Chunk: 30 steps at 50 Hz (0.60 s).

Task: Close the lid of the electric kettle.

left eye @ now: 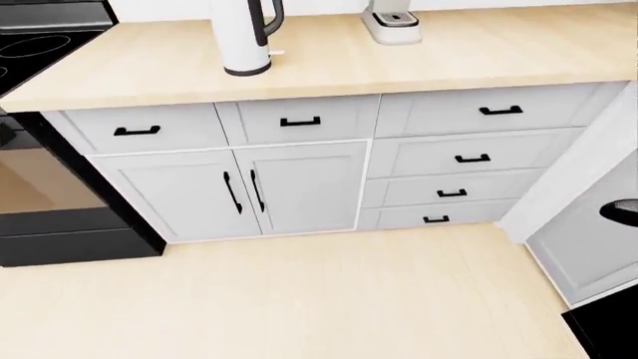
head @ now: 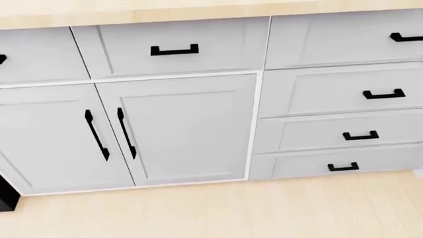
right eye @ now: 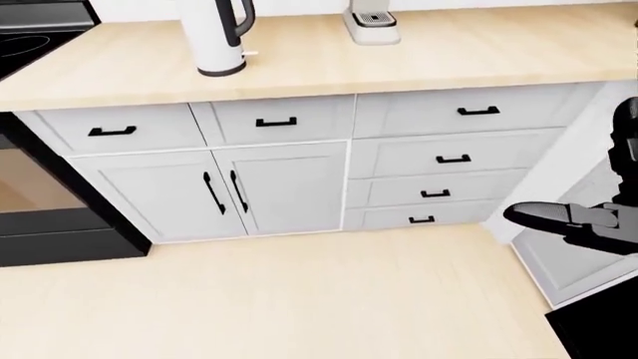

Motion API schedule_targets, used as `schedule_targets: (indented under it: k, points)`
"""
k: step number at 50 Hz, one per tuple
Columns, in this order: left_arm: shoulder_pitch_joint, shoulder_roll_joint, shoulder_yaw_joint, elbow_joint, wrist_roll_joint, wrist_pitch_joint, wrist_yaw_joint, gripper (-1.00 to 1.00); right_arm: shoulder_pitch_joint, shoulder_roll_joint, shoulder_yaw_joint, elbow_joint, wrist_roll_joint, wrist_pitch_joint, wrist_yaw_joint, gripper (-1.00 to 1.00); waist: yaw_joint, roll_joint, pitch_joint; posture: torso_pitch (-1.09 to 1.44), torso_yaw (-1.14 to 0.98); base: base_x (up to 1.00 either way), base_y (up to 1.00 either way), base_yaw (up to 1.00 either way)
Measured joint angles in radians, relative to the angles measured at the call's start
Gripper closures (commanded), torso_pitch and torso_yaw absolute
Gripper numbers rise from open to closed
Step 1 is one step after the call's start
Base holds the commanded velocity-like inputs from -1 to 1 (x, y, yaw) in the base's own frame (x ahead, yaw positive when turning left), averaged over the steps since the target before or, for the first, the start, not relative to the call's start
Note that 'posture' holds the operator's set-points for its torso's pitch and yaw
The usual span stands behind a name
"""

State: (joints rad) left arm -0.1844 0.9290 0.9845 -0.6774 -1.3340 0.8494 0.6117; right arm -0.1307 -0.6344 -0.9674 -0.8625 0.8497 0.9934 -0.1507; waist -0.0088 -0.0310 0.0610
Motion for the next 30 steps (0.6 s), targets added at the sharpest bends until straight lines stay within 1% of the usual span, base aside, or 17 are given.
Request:
schedule_targets:
  k: [2, 4, 7, 9, 10, 11, 12, 14, 16, 19, 21, 22, 23, 24, 26, 27, 30]
  points:
    - [-0.001, 0.002, 0.000, 0.002, 0.002, 0.001, -0.005, -1.00, -0.001, -0.007, -0.002, -0.003, -0.004, 0.005, -0.002, -1.00, 0.003, 0.001, -0.010, 0.00, 0.00, 0.00, 0.19, 0.00]
    - [-0.004, 0.004, 0.010, 0.001, 0.007, -0.004, -0.006, -1.00, -0.007, -0.013, -0.006, -0.016, -0.007, 0.001, -0.001, -1.00, 0.006, 0.020, -0.007, 0.00, 0.00, 0.00, 0.19, 0.00]
    - [-0.006, 0.006, 0.019, -0.004, 0.012, -0.011, -0.007, -1.00, -0.008, -0.009, -0.008, -0.020, -0.009, -0.005, 0.003, -1.00, 0.003, 0.062, 0.001, 0.00, 0.00, 0.00, 0.19, 0.00]
    - [-0.007, 0.009, 0.016, -0.002, 0.015, -0.013, -0.008, -1.00, -0.013, -0.015, -0.008, -0.017, -0.004, 0.002, 0.001, -1.00, 0.004, 0.107, -0.006, 0.00, 0.00, 0.00, 0.20, 0.00]
    - [-0.006, 0.003, 0.015, 0.005, 0.017, -0.013, -0.008, -1.00, -0.010, -0.002, -0.003, -0.023, -0.002, 0.003, 0.002, -1.00, 0.010, 0.091, -0.002, 0.00, 0.00, 0.00, 0.20, 0.00]
    - [-0.002, -0.003, 0.013, 0.013, 0.020, -0.010, -0.006, -1.00, -0.006, 0.003, 0.006, -0.025, -0.002, 0.004, 0.005, -1.00, 0.017, 0.086, 0.003, 0.00, 0.00, 0.00, 0.18, 0.00]
    - [0.001, -0.005, 0.013, 0.019, 0.022, -0.005, -0.003, -1.00, -0.004, 0.005, 0.015, -0.024, -0.001, 0.006, 0.009, -1.00, 0.020, 0.088, 0.004, 0.00, 0.00, 0.00, 0.19, 0.00]
    - [0.000, -0.002, 0.013, 0.022, 0.026, 0.000, 0.000, -1.00, -0.003, 0.005, 0.019, -0.021, -0.001, 0.009, 0.015, -1.00, 0.021, 0.078, -0.003, 0.00, 0.00, 0.00, 0.20, 0.00]
    - [-0.006, 0.004, 0.014, 0.013, 0.024, -0.002, 0.003, -1.00, -0.009, -0.002, 0.006, -0.022, 0.001, 0.013, 0.013, -1.00, 0.018, 0.056, -0.005, 0.00, 0.00, 0.00, 0.19, 0.00]
    - [-0.007, 0.003, 0.012, 0.000, 0.023, -0.010, 0.001, -1.00, -0.012, -0.006, -0.007, -0.027, -0.002, 0.001, 0.008, -1.00, 0.016, 0.020, 0.000, 0.00, 0.00, 0.00, 0.19, 0.00]
    - [-0.007, 0.004, 0.012, 0.001, 0.022, -0.009, -0.002, -1.00, -0.011, -0.006, -0.006, -0.025, -0.004, -0.006, 0.008, -1.00, 0.015, -0.011, 0.000, 0.00, 0.00, 0.00, 0.19, 0.00]
    - [-0.007, -0.001, 0.010, -0.001, 0.022, -0.009, -0.004, -1.00, -0.010, -0.007, -0.007, -0.022, -0.006, -0.009, 0.009, -1.00, 0.010, -0.010, 0.000, 0.00, 0.00, 0.00, 0.19, 0.00]
    - [-0.004, -0.009, 0.004, -0.004, 0.022, -0.008, -0.007, -1.00, -0.006, -0.003, -0.009, -0.015, -0.009, -0.010, 0.009, -1.00, 0.003, 0.004, 0.006, 0.00, 0.00, 0.00, 0.20, 0.00]
    - [-0.001, -0.013, -0.004, -0.005, 0.022, -0.004, -0.009, -1.00, -0.001, 0.003, -0.007, -0.007, -0.014, -0.008, 0.009, -1.00, 0.001, 0.004, 0.008, 0.00, 0.00, 0.00, 0.18, 0.00]
    - [-0.001, -0.013, -0.014, -0.003, 0.021, 0.003, -0.014, -1.00, 0.002, 0.005, -0.003, 0.005, -0.020, 0.005, 0.007, -1.00, 0.000, -0.001, -0.002, 0.00, 0.00, 0.00, 0.19, 0.00]
    - [-0.003, -0.010, -0.012, -0.003, 0.019, 0.006, -0.015, -1.00, 0.000, 0.002, -0.004, 0.004, -0.021, 0.008, 0.006, -1.00, 0.002, 0.001, -0.006, 0.00, 0.00, 0.00, 0.19, 0.00]
    - [-0.007, 0.001, 0.010, -0.005, 0.015, 0.002, -0.012, -1.00, -0.005, -0.003, -0.009, -0.012, -0.023, -0.002, 0.009, -1.00, 0.005, 0.030, -0.002, 0.00, 0.00, 0.00, 0.19, 0.00]
